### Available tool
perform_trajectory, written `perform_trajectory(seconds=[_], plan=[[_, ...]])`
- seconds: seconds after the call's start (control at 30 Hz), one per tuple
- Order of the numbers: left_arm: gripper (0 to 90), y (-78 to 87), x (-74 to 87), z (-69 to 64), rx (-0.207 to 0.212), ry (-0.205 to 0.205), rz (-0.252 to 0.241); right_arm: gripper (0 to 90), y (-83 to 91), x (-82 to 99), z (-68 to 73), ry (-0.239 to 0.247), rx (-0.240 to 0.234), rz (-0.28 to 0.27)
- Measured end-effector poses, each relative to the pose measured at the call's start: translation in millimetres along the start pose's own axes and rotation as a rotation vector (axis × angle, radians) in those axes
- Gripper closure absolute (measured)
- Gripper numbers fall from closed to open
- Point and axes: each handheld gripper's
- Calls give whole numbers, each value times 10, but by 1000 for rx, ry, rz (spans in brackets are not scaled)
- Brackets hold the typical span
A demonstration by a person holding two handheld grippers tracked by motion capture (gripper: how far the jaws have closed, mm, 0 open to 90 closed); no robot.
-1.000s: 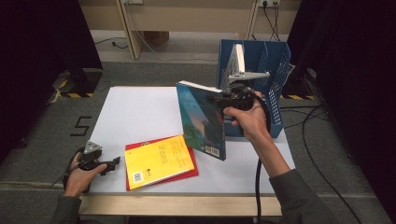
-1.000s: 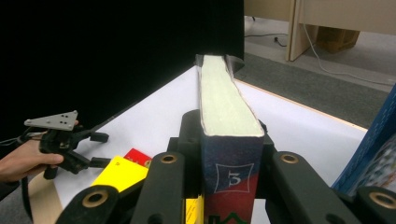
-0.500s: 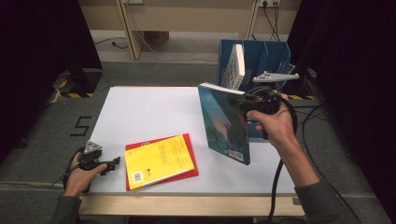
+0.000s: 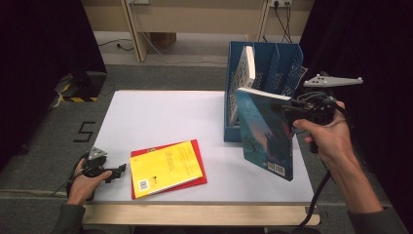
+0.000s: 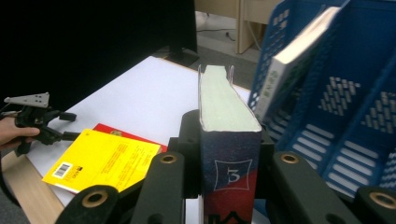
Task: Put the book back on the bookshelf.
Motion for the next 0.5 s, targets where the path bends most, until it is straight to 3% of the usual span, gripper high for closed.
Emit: perform_trajectory(seconds=[0.2, 0.5], plan=[[78, -13, -7, -9, -3, -6, 4, 745, 153, -39, -126, -27, 55, -17], [45, -41, -28, -13, -2, -5, 12, 745, 251, -212, -337, -55, 131, -46]])
Point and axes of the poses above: each handheld gripper's, and its own axes: y roughly backward along the jaws, x roughly out of its underside, z roughly to its left, and after that the axes turned 1 degree about y, right-handed
